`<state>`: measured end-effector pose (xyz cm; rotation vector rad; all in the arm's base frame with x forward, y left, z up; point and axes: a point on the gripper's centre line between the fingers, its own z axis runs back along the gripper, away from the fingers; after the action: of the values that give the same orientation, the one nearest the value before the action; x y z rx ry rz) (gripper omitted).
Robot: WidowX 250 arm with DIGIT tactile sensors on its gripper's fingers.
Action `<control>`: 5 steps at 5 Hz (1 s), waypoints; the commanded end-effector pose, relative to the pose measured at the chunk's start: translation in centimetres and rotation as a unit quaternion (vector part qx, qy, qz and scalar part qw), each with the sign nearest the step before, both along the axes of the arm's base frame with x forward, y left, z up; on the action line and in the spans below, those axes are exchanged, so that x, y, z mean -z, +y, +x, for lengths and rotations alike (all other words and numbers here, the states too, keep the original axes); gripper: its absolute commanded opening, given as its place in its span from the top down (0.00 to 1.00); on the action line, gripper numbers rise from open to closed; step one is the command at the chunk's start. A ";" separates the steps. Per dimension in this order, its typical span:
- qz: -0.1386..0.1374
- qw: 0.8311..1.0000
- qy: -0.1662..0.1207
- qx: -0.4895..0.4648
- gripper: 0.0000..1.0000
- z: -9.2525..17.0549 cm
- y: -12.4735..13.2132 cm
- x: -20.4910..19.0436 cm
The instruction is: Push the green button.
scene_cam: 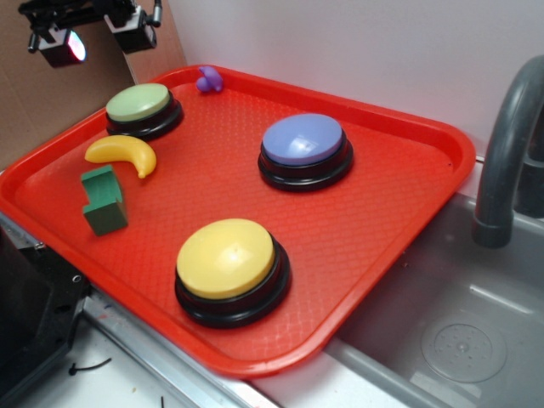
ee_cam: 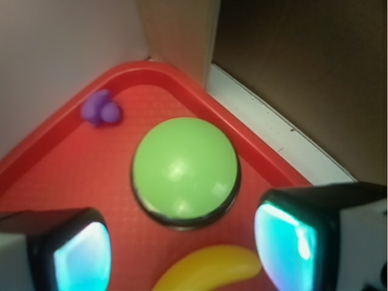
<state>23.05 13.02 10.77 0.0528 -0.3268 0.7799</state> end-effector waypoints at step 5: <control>0.008 0.999 0.036 0.003 0.00 -0.4 1.2 4.6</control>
<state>22.25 13.02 4.12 0.0854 -0.1977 0.7744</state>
